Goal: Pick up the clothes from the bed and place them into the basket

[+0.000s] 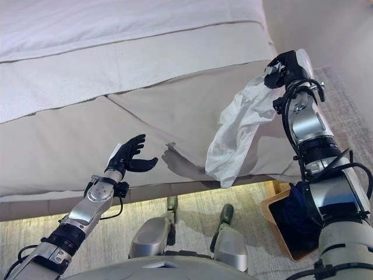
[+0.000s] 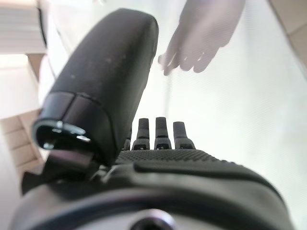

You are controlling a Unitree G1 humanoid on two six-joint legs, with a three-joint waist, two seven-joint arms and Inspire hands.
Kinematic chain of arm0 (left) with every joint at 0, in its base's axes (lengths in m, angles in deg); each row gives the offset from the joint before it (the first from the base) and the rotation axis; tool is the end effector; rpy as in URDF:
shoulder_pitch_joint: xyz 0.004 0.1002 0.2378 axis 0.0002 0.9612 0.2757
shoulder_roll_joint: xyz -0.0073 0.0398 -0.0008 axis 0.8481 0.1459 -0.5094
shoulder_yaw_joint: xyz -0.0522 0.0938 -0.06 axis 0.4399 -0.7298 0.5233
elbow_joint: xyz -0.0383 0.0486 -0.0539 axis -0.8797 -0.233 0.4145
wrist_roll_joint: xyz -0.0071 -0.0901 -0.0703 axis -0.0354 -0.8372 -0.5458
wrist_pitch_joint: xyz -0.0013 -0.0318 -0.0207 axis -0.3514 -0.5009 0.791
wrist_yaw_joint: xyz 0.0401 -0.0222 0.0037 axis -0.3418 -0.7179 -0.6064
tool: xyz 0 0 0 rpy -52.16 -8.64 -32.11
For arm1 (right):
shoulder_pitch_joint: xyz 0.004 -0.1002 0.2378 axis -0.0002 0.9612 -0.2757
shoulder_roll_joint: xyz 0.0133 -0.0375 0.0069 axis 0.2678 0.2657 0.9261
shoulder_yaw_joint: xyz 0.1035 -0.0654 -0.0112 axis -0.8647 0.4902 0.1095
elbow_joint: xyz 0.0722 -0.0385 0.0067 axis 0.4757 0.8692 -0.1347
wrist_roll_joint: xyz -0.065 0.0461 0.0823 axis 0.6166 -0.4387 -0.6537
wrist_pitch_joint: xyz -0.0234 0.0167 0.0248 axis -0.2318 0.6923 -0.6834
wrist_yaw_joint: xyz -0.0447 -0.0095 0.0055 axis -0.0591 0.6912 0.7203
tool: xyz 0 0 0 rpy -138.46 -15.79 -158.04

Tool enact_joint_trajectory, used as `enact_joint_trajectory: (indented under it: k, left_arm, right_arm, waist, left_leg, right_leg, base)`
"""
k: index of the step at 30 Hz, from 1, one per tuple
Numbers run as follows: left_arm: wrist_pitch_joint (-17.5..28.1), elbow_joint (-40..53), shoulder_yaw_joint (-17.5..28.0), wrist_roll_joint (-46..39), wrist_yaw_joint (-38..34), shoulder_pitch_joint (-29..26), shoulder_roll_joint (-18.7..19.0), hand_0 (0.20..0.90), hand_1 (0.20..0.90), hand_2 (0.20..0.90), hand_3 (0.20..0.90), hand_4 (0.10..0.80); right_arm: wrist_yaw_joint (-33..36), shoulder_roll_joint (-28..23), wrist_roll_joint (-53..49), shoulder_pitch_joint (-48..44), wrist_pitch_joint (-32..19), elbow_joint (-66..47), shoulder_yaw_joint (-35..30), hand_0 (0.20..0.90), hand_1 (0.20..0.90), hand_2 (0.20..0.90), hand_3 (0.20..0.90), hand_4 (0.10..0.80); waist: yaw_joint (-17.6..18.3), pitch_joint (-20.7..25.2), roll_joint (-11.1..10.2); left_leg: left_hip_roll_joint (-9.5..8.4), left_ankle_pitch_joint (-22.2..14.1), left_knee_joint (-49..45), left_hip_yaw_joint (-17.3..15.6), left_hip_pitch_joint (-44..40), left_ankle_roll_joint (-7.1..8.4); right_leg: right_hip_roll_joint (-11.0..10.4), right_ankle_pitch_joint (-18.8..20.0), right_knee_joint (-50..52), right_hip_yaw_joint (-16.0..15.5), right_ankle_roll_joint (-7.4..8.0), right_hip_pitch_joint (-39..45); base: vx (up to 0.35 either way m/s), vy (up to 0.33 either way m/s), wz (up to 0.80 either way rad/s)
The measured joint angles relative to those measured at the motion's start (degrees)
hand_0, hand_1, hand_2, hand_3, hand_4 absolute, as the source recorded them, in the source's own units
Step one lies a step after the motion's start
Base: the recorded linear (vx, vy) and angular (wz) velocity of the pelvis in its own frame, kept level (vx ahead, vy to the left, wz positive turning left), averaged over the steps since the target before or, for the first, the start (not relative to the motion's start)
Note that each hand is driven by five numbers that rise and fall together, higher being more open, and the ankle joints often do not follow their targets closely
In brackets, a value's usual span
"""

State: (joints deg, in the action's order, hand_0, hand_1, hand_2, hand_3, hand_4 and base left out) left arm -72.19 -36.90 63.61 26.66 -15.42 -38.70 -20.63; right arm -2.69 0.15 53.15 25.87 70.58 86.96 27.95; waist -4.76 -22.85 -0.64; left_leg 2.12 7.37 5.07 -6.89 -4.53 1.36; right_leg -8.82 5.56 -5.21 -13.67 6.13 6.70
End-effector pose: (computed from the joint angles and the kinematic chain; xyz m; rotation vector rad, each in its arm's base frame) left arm 0.2269 0.2202 -0.0118 0.3544 0.3025 -0.0125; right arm 0.3551 -0.2692 0.1932 -0.7468 -0.0396 -0.3514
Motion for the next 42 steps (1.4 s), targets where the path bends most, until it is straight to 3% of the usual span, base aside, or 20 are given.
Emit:
enact_joint_trajectory:
  k: [7,17,30,42]
  left_arm:
    - [0.0,-0.7,0.5,1.0,1.3,1.7,0.0,0.9,0.9,0.9,0.9,0.8]
    - [0.5,-4.3,0.5,1.1,3.5,2.8,-0.5,0.9,0.9,0.9,0.9,0.8]
    - [2.9,-5.9,-1.6,3.3,5.1,2.8,-2.0,0.9,0.9,0.9,0.9,0.8]
    - [2.9,-7.9,-2.6,3.4,5.6,2.0,-3.1,0.9,0.9,0.9,0.9,0.8]
  right_arm:
    - [0.6,-4.1,0.0,4.0,-0.1,-0.7,-2.1,0.3,0.3,0.3,0.2,0.1]
    - [2.1,-10.8,-0.7,8.3,0.4,-0.8,-7.3,0.3,0.3,0.3,0.2,0.1]
    - [2.8,-18.7,-2.4,11.4,1.1,-3.2,-12.1,0.3,0.3,0.3,0.2,0.1]
    - [1.2,-22.2,-3.4,18.2,1.1,-6.6,-15.8,0.3,0.3,0.3,0.2,0.1]
  waist:
    - [2.2,4.4,-0.1]
    - [7.0,5.4,-0.1]
    - [13.2,8.7,0.2]
    - [16.9,11.2,0.8]
  left_leg:
    - [-0.01,-1.0,0.0,-2.4,-1.4,-0.26]
    - [0.66,-2.2,0.0,-7.1,-4.1,-0.34]
    - [1.96,-3.5,0.1,-12.3,-5.2,0.71]
    - [2.06,-4.2,0.2,-14.3,-5.3,0.93]
  right_leg:
    - [0.0,0.0,0.0,2.5,0.0,-0.1]
    - [0.7,0.2,0.0,7.3,-0.2,-0.4]
    - [2.4,0.2,0.0,12.8,-0.22,-2.5]
    - [2.8,0.2,0.0,14.9,-0.2,-3.6]
  base:
    - [0.008,0.03,-0.18]
    - [0.002,0.026,-0.26]
    - [0.018,0.016,-0.22]
    - [0.011,-0.004,-0.09]
